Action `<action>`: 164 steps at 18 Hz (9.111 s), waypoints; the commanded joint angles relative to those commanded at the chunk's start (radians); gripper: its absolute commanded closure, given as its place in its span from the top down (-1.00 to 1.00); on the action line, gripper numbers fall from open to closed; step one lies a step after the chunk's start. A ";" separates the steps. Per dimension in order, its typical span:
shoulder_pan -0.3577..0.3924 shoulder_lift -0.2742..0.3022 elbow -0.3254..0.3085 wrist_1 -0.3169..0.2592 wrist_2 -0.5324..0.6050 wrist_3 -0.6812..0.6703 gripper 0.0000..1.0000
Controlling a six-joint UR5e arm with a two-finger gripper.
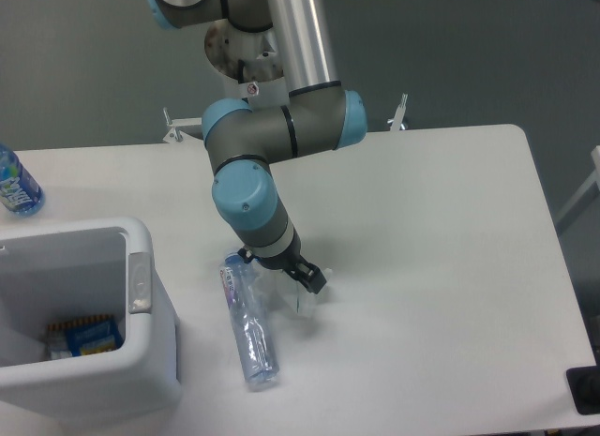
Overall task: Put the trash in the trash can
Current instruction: 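Close the gripper on the plastic wrapper, then lift the wrapper and carry it over the white bin, then open the gripper to drop the wrapper into the bin, then move the open gripper over the clear water bottle and lower, then lower further and close the gripper around the bottle's base end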
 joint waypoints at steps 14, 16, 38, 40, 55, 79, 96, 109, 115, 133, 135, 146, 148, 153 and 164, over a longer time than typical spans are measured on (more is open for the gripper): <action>0.110 0.230 0.035 -0.012 -0.240 -0.064 -1.00; 0.158 0.287 0.044 -0.018 -0.349 -0.077 -1.00; 0.178 0.410 0.224 -0.003 -0.750 -0.867 -1.00; 0.157 0.408 0.226 -0.003 -0.782 -0.867 -1.00; -0.069 0.250 0.376 -0.005 -0.779 -0.945 -1.00; -0.072 0.224 0.428 -0.006 -0.236 -0.881 1.00; 0.009 0.022 0.373 0.000 -0.124 -0.818 1.00; 0.023 -0.106 0.276 -0.026 -0.215 -0.641 1.00; 0.008 -0.173 0.299 -0.011 -0.284 -0.758 1.00; -0.025 -0.285 0.364 -0.002 -0.276 -0.865 1.00; -0.025 -0.290 0.354 0.000 -0.275 -0.867 1.00; -0.032 -0.301 0.353 0.002 -0.249 -0.865 0.85; -0.034 -0.301 0.353 0.000 -0.236 -0.865 0.80; -0.038 -0.304 0.353 0.002 -0.232 -0.865 0.78; -0.040 -0.307 0.351 0.002 -0.230 -0.864 0.44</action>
